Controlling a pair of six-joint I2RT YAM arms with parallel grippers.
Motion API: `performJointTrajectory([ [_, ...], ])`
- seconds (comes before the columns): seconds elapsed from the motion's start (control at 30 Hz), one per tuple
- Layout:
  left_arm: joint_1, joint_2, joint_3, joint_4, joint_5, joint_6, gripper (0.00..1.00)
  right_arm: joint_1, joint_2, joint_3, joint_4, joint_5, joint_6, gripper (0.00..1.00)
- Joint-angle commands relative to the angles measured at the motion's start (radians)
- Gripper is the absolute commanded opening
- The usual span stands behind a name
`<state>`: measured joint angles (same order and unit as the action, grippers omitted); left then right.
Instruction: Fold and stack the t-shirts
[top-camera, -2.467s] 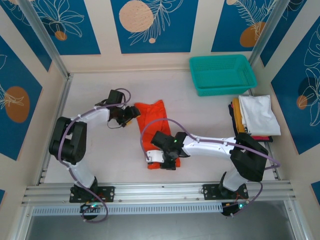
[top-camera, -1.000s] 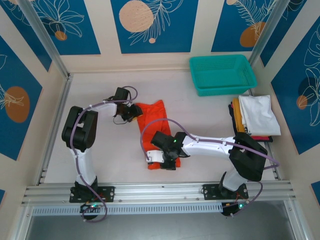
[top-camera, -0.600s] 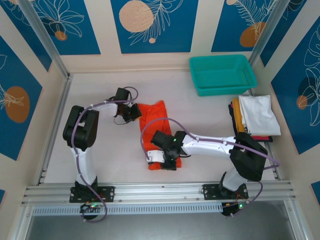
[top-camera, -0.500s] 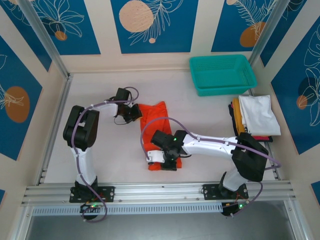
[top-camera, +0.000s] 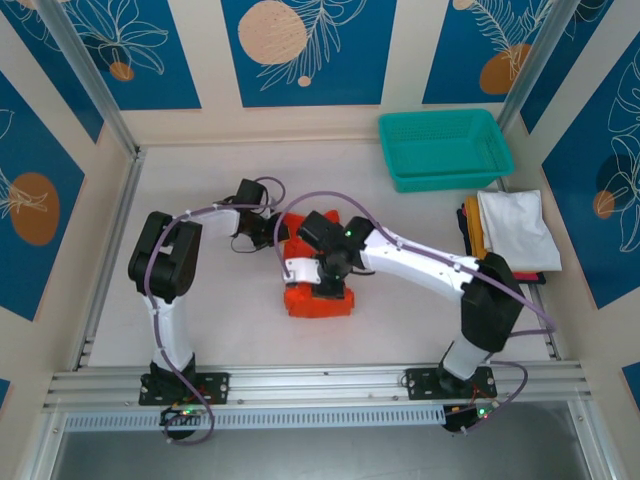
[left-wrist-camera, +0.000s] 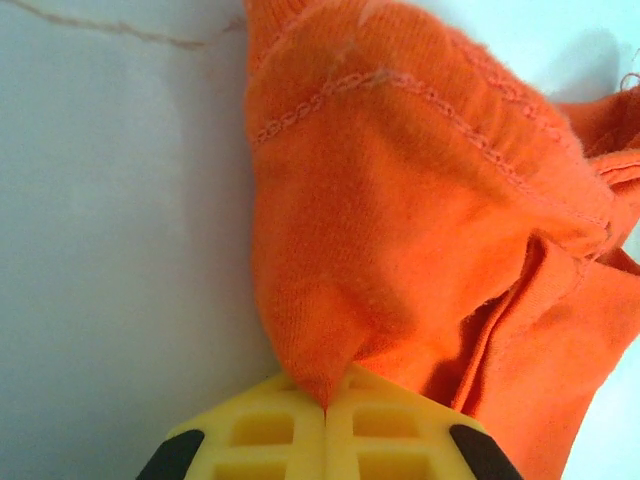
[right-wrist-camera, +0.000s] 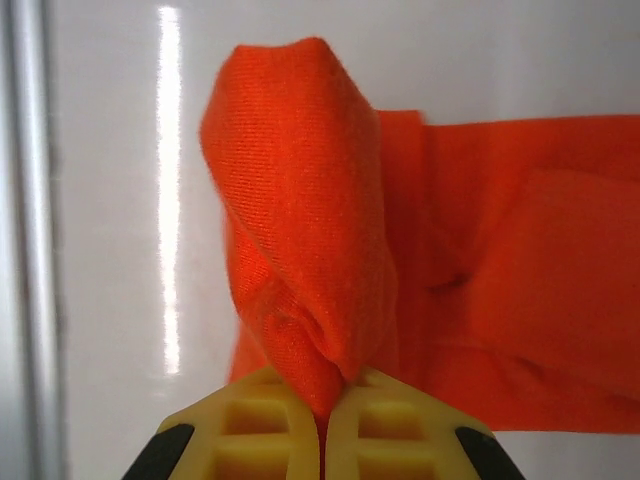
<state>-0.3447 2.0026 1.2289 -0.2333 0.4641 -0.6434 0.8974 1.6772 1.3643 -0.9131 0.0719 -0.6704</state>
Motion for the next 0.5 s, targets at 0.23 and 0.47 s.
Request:
performJointTrajectory([
  [0.23,0.031,0.066,-0.036,0.009,0.055,0.041,0.00,-0.146,0.168,0.205,0.020,0.035,-0.167,0.00],
  [0.47,0.051,0.089,-0.032,0.013,0.069,0.053,0.00,-0.207,0.278,0.345,0.024,0.031,-0.212,0.00],
])
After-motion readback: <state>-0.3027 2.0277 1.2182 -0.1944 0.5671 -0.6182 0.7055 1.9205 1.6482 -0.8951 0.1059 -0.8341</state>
